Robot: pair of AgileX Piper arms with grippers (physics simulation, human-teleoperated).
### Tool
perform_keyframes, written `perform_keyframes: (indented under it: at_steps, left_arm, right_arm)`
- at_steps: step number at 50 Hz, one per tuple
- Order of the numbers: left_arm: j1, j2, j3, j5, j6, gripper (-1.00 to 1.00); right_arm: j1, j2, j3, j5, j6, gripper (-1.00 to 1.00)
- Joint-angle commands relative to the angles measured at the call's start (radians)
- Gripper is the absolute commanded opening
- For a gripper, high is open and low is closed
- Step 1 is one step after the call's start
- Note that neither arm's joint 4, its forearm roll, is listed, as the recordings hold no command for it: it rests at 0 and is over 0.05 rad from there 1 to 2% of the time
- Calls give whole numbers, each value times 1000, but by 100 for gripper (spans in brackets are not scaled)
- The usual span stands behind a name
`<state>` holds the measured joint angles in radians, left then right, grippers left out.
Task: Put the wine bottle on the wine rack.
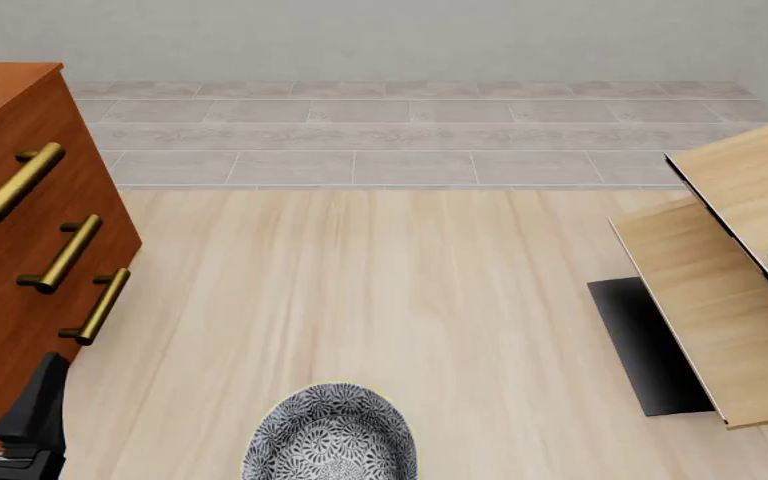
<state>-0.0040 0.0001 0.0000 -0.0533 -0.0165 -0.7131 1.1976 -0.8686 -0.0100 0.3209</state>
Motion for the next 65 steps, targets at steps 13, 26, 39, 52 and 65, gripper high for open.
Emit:
perform_keyframes:
  at_steps: [13, 26, 39, 52, 65]
  left_arm:
    - [-10, 0, 0, -5, 0, 100]
    - [-15, 0, 0, -13, -1, 100]
    - [-12, 0, 0, -17, -4, 100]
    - [-12, 0, 0, -21, -6, 100]
    - [-13, 0, 0, -22, 1, 100]
  right_arm:
    - [-15, -61, -42, 71, 7, 100]
    - [1, -138, -83, 142, 9, 100]
    - [42, -213, -108, 203, 1, 100]
    - [119, -299, -107, 256, -5, 100]
    - [220, -378, -77, 285, -16, 100]
